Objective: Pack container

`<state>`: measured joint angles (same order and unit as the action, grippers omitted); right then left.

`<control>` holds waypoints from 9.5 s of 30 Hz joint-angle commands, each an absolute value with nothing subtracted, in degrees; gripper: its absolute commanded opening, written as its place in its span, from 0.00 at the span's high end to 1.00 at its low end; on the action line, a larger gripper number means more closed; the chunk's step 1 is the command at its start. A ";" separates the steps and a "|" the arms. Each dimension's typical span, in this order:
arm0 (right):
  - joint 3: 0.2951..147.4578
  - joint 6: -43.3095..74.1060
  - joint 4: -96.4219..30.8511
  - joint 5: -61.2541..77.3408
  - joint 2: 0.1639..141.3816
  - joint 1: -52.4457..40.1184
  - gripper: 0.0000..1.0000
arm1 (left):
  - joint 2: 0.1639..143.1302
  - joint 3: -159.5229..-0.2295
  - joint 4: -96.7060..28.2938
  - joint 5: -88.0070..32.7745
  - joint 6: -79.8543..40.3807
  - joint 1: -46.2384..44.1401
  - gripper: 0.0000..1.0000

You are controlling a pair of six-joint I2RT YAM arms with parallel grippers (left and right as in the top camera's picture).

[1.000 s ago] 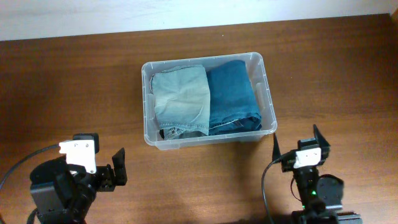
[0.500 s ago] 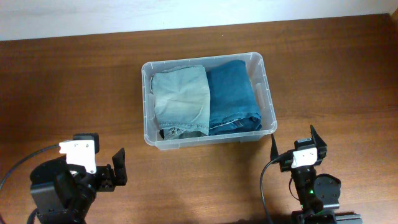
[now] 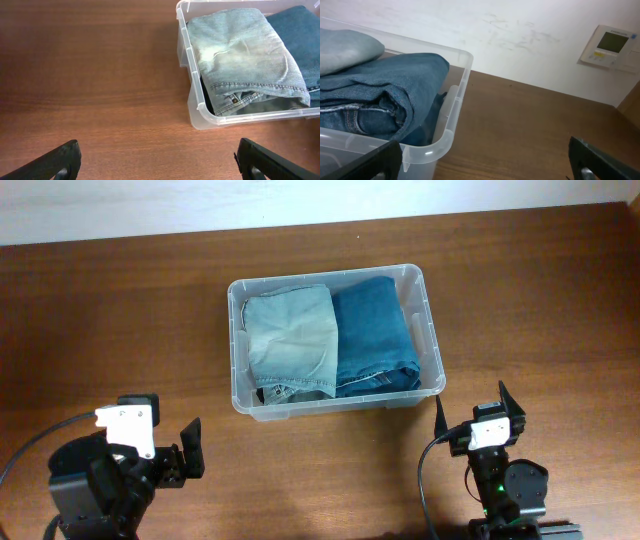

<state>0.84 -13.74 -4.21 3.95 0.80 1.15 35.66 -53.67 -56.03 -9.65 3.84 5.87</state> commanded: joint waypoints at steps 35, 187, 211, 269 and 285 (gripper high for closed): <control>0.32 -13.69 -4.05 4.27 0.21 1.54 0.01 | 1.85 -0.51 5.87 -4.25 6.57 1.48 0.01; 0.32 -13.69 -4.05 4.27 0.21 1.54 0.01 | 0.30 -0.58 -4.38 -3.60 6.57 -0.27 0.01; 0.32 -13.69 -4.05 4.27 0.21 1.52 0.01 | 0.30 -0.58 -4.38 -3.60 6.57 -0.27 0.00; 0.32 -13.69 -4.05 4.27 0.21 1.52 0.01 | 0.30 -0.58 -4.38 -3.60 6.57 -0.27 0.01; 0.32 -13.69 -4.05 4.27 0.21 1.54 0.01 | 0.30 -0.58 -4.38 -3.60 6.57 -0.27 0.01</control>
<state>0.82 -13.74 -4.16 3.97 0.67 1.15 0.91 -0.62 -3.92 -4.03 5.63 -0.05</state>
